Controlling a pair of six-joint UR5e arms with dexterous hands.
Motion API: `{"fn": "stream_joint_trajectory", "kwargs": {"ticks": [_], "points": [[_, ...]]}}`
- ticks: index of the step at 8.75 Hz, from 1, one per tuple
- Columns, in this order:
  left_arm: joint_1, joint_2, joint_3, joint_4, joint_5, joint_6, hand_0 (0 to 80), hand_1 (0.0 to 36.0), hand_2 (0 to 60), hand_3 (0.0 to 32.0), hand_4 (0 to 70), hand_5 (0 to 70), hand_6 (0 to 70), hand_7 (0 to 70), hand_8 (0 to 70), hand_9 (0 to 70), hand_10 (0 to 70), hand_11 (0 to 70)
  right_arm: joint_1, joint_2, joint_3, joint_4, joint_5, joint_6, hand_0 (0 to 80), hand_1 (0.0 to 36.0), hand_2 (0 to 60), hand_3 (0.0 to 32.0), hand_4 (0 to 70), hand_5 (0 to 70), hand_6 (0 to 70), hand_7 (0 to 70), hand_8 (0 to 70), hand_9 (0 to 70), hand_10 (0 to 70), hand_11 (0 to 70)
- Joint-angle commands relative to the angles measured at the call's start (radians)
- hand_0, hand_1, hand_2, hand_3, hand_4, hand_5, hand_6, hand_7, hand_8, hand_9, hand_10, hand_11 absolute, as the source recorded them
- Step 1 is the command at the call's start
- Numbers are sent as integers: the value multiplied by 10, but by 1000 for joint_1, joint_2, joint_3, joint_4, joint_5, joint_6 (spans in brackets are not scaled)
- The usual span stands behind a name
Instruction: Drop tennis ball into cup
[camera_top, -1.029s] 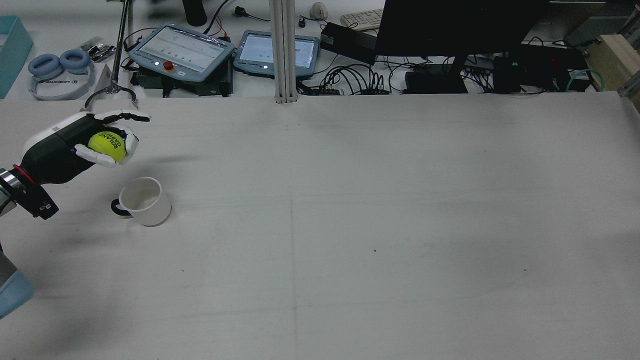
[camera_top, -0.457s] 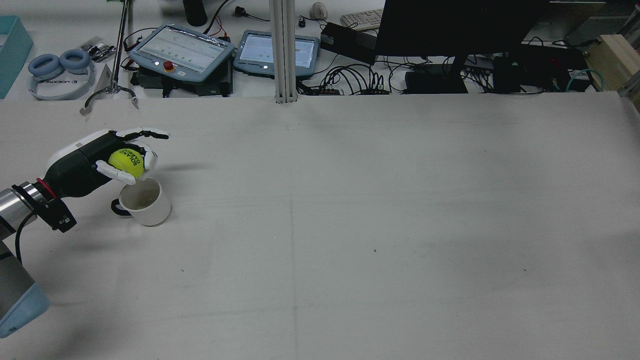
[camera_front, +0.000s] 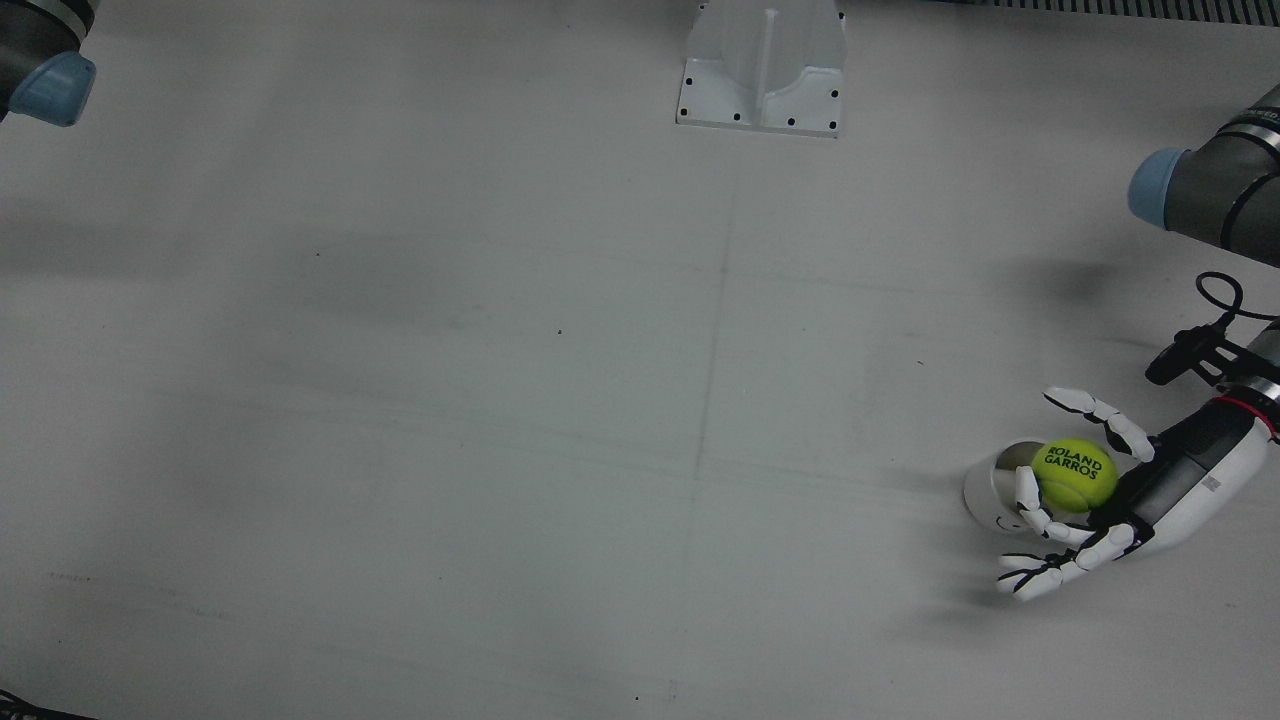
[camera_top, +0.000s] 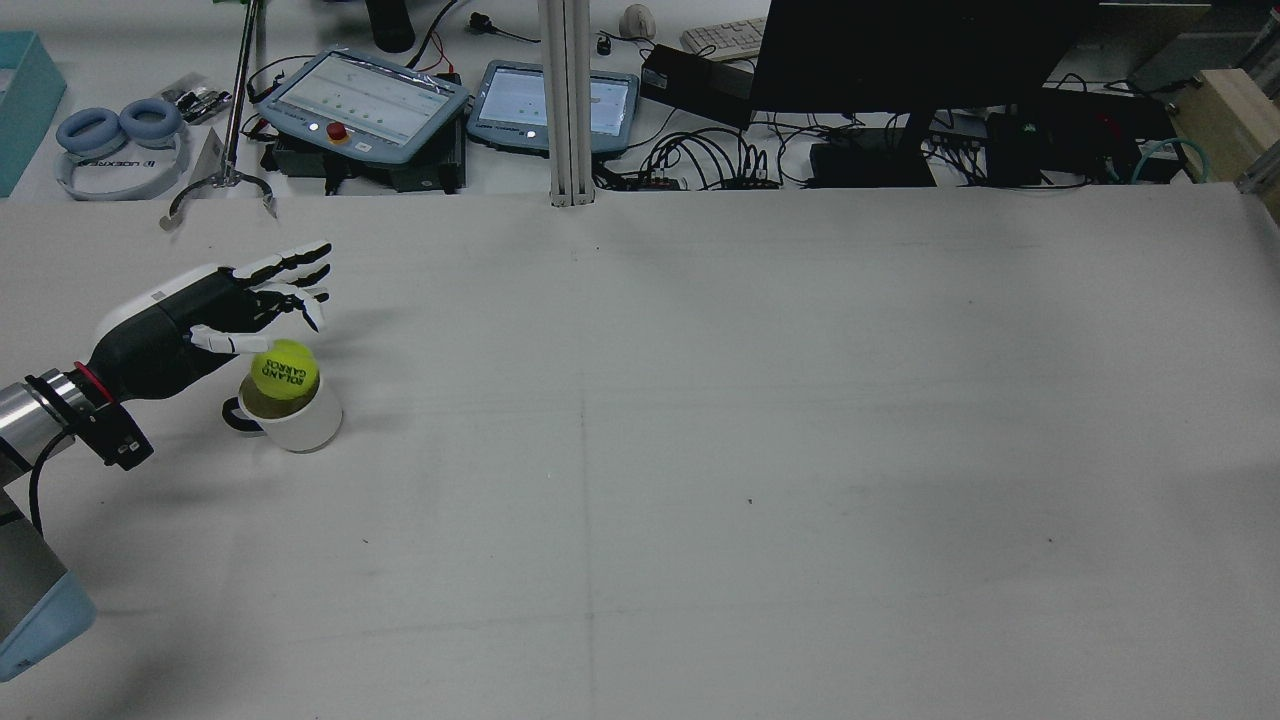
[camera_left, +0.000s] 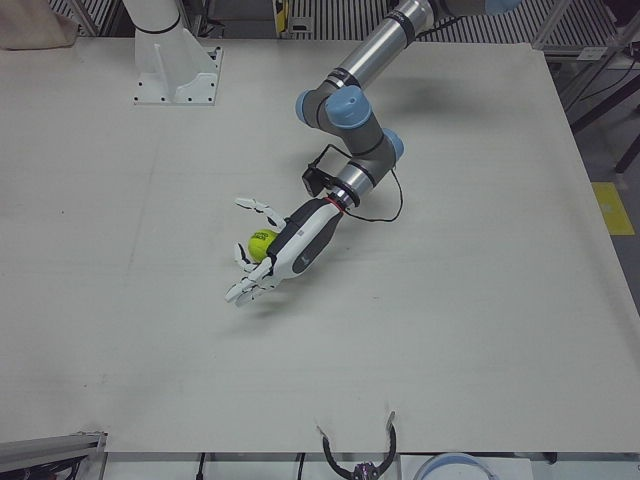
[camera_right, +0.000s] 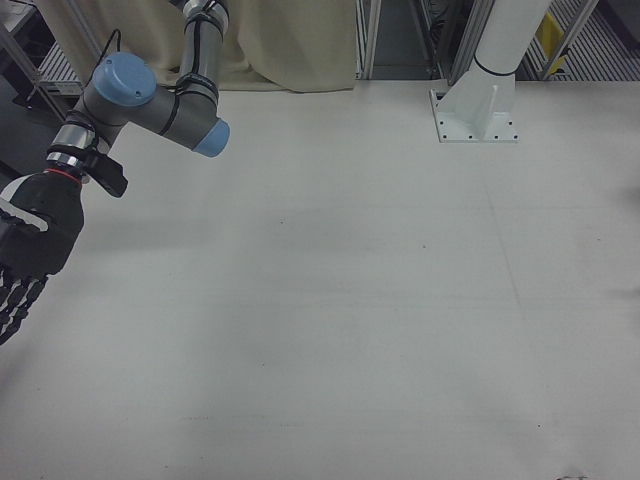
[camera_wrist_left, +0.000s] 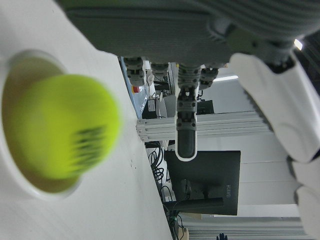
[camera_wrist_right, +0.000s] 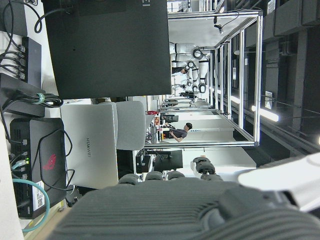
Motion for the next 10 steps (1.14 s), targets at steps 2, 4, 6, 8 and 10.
{"fn": "stream_joint_trajectory", "kwargs": {"ticks": [2, 4, 6, 8, 10], "points": [[-10, 2, 12, -15, 3, -35, 383, 71, 148, 0, 98, 51, 179, 34, 50, 30, 2, 8, 0, 0, 0, 0, 0, 0, 0, 0, 0, 0, 0, 0, 0, 0, 0, 0, 0, 0], [-167, 13, 0, -3, 11, -128, 383, 72, 173, 0, 99, 63, 234, 23, 60, 29, 0, 5, 0, 0, 0, 0, 0, 0, 0, 0, 0, 0, 0, 0, 0, 0, 0, 0, 0, 0], [-376, 112, -101, 11, 58, -124, 385, 82, 198, 0, 90, 62, 215, 30, 58, 31, 7, 16, 0, 0, 0, 0, 0, 0, 0, 0, 0, 0, 0, 0, 0, 0, 0, 0, 0, 0], [-494, 207, -109, 6, 77, -121, 389, 76, 204, 0, 137, 73, 292, 59, 76, 36, 22, 37, 0, 0, 0, 0, 0, 0, 0, 0, 0, 0, 0, 0, 0, 0, 0, 0, 0, 0], [-602, 245, -90, -12, 117, -113, 401, 75, 187, 0, 138, 82, 333, 62, 86, 39, 25, 42, 0, 0, 0, 0, 0, -1, 0, 0, 0, 0, 0, 0, 0, 0, 0, 0, 0, 0]]}}
